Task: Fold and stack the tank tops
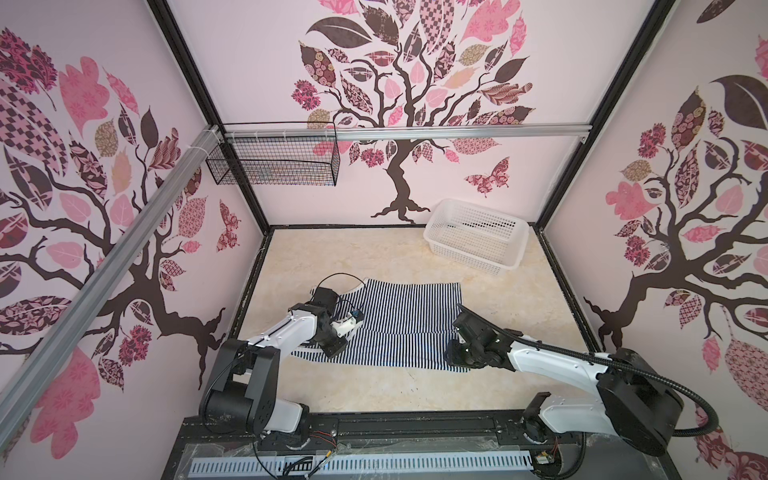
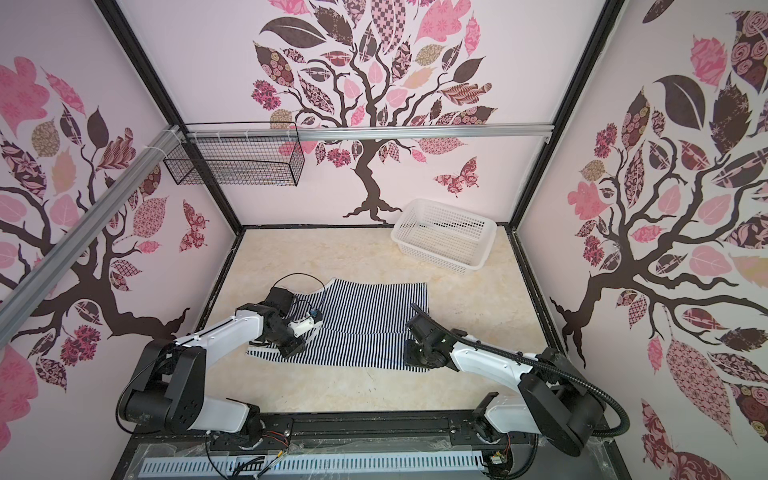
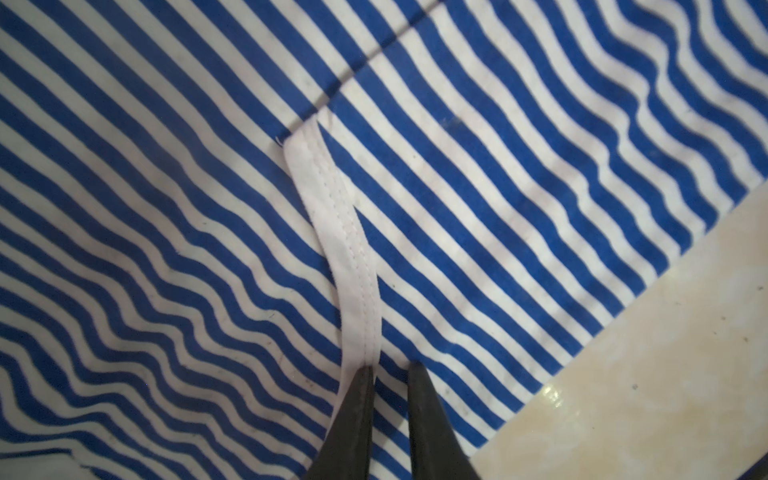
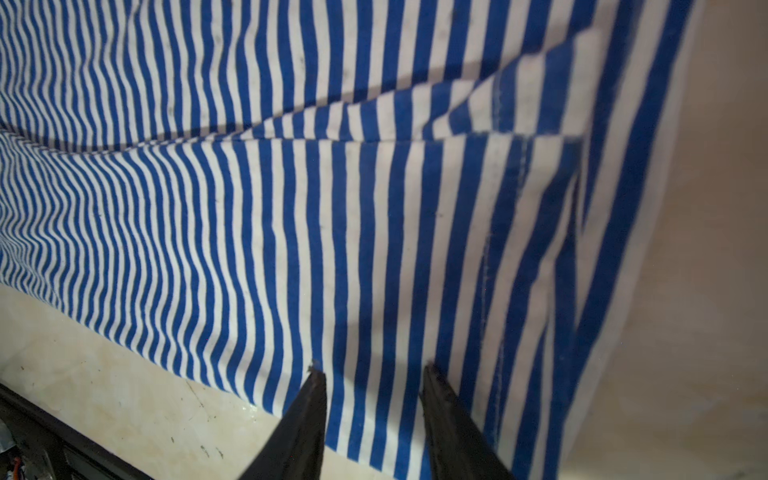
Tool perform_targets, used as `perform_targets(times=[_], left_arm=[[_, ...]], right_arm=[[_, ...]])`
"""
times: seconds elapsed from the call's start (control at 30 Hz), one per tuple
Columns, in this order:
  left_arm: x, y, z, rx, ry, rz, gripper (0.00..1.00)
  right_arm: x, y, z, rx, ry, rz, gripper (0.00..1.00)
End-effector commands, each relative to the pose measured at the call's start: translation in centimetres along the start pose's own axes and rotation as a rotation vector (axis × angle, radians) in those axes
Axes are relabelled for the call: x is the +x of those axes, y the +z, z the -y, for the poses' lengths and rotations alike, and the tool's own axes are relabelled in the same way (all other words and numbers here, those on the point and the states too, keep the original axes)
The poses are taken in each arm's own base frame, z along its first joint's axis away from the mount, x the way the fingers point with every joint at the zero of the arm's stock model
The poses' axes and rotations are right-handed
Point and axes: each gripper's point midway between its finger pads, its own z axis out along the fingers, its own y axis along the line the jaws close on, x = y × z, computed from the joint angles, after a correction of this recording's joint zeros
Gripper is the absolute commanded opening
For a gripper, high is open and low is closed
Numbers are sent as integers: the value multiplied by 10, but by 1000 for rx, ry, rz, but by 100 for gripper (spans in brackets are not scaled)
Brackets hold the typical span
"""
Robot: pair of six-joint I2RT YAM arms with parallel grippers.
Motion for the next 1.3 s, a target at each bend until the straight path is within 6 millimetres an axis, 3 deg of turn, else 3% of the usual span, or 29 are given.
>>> perform_targets(times=[0.0, 0.4, 0.77, 1.0, 1.13, 1.27], left_arm=[[18, 12, 4, 1, 46, -64, 20], [51, 5, 25, 40, 156, -141, 18], [82, -8, 44, 15, 232, -174, 17], [82, -21, 56, 40, 237, -138, 17], [78, -32, 57, 35, 239, -122, 17], [63, -50, 53, 0, 230, -66, 18]], right_arm=[[19, 6, 16, 39, 25, -49, 41], [53, 6, 13, 64, 11, -89, 41], [69, -17, 37, 85, 52, -77, 41], [80, -15, 42, 74, 67, -104, 41], [70, -24, 33, 59, 51, -71, 44], [52, -42, 10, 23, 23, -34, 56]])
